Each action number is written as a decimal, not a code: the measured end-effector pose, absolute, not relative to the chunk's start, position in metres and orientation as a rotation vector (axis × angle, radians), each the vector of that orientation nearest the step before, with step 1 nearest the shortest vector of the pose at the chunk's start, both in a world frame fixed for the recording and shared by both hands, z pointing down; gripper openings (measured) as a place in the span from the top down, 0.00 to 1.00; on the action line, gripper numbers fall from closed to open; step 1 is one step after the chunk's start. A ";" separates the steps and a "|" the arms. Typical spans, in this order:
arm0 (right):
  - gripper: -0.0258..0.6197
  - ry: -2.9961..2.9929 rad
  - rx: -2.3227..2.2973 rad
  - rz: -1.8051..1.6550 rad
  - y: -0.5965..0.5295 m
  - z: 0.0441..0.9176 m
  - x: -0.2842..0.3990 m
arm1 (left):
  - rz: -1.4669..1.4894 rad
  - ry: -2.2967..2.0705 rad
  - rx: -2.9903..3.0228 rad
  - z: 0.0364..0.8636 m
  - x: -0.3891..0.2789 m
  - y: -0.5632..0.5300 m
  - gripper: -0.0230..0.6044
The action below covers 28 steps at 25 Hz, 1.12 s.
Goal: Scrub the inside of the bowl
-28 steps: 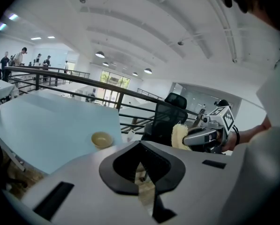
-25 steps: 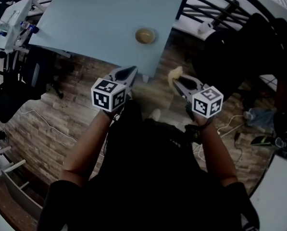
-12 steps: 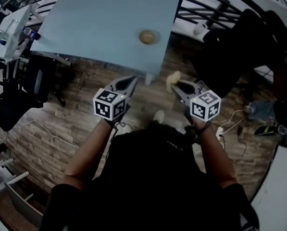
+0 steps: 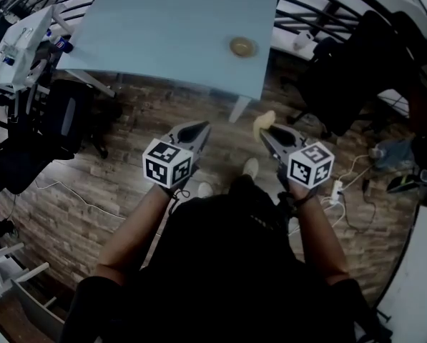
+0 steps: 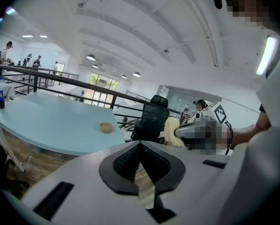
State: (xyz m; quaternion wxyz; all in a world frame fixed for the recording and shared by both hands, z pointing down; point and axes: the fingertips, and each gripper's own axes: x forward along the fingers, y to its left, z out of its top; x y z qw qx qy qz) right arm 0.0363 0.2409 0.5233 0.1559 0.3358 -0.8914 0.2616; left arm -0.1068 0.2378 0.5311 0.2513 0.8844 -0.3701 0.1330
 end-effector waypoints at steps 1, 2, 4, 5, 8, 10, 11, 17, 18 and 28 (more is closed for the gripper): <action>0.86 -2.549 0.974 0.746 0.251 0.523 0.031 | 0.361 -0.997 2.411 0.532 -0.112 0.246 0.97; 0.86 -2.546 0.987 0.744 0.261 0.523 0.027 | 0.365 -0.987 2.415 0.534 -0.116 0.254 0.97; 0.86 -2.538 1.012 0.743 0.280 0.522 0.020 | 0.372 -0.970 2.422 0.538 -0.122 0.266 0.97; 0.86 -2.532 1.021 0.746 0.288 0.522 0.016 | 0.366 -0.960 2.424 0.539 -0.123 0.271 0.97; 0.86 -2.514 1.040 0.745 0.312 0.521 0.011 | 0.336 -0.931 2.437 0.534 -0.120 0.290 0.97; 0.86 -2.514 1.047 0.736 0.324 0.518 0.013 | 0.327 -0.913 2.456 0.529 -0.112 0.302 0.97; 0.86 -2.517 1.048 0.729 0.328 0.516 0.016 | 0.322 -0.905 2.463 0.526 -0.108 0.306 0.97; 0.86 -2.516 1.001 0.705 0.348 0.509 0.043 | 0.319 -0.918 2.504 0.510 -0.070 0.325 0.97; 0.86 -2.515 0.994 0.695 0.353 0.507 0.048 | 0.321 -0.927 2.515 0.507 -0.063 0.329 0.97; 0.86 -2.555 0.873 0.692 0.422 0.509 0.089 | 0.292 -0.979 2.491 0.490 -0.005 0.407 0.97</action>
